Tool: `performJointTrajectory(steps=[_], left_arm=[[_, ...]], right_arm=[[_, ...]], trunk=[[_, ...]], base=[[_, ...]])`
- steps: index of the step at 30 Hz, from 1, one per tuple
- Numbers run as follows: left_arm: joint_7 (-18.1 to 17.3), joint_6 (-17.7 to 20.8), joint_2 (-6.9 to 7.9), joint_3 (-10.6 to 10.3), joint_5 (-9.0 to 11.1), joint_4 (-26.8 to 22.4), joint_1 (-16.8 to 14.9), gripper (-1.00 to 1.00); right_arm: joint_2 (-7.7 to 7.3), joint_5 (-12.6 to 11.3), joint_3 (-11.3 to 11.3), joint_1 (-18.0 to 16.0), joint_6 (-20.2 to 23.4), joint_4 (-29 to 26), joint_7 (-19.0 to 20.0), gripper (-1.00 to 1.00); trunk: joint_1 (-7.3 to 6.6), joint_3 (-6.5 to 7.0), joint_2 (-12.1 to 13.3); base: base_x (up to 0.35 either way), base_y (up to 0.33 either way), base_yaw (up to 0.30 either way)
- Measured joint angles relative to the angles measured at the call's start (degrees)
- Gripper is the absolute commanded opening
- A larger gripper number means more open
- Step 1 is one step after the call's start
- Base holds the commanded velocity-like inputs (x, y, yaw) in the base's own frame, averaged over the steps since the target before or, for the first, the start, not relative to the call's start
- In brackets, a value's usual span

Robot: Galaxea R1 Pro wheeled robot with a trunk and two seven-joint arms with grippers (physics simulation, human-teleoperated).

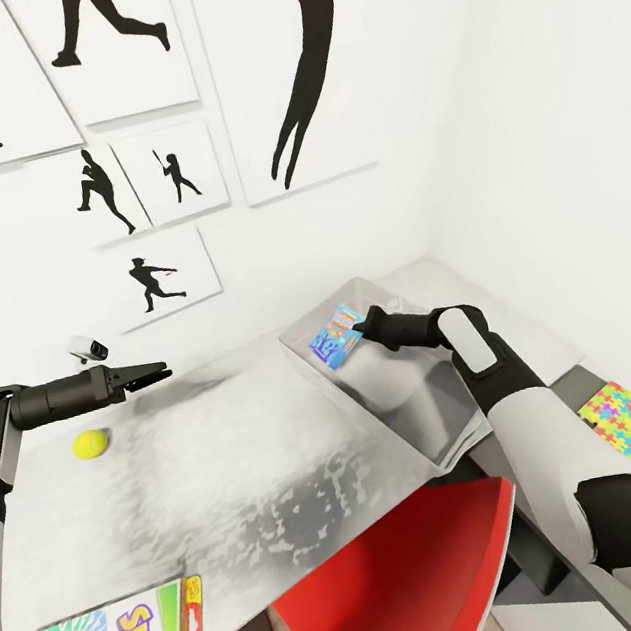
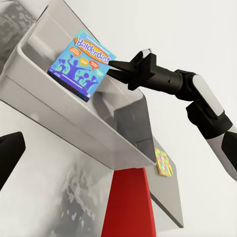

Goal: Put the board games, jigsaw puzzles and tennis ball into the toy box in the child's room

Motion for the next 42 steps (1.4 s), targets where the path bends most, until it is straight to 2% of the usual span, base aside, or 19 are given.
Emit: performJointTrajectory(steps=[6,7,19,42], left_arm=[[0.0,0.0,0.0,0.0,0.0,0.0,0.0,1.0],[0.0,0.0,0.0,0.0,0.0,0.0,0.0,1.0],[0.0,0.0,-0.02,0.0,0.0,0.0,0.0,1.0],[0.0,0.0,-0.01,-0.03,0.0,-0.31,0.0,1.0]], right_arm=[[0.04,-0.01,0.0,0.0,-0.05,0.02,0.03,-1.0],[0.05,-0.02,0.0,0.0,-0.05,0.02,0.03,1.0],[0.0,-0.03,1.01,0.0,-0.13,0.01,0.01,1.0],[-0.26,-0.01,0.98,0.0,-0.14,-0.25,-0.05,1.0]], trunk=[[0.0,0.0,0.0],[0.0,0.0,0.0],[0.0,0.0,0.0],[0.02,0.0,0.0]], base=[[0.0,0.0,0.0],[0.0,0.0,0.0],[0.0,0.0,0.0],[-0.026,0.0,0.0]])
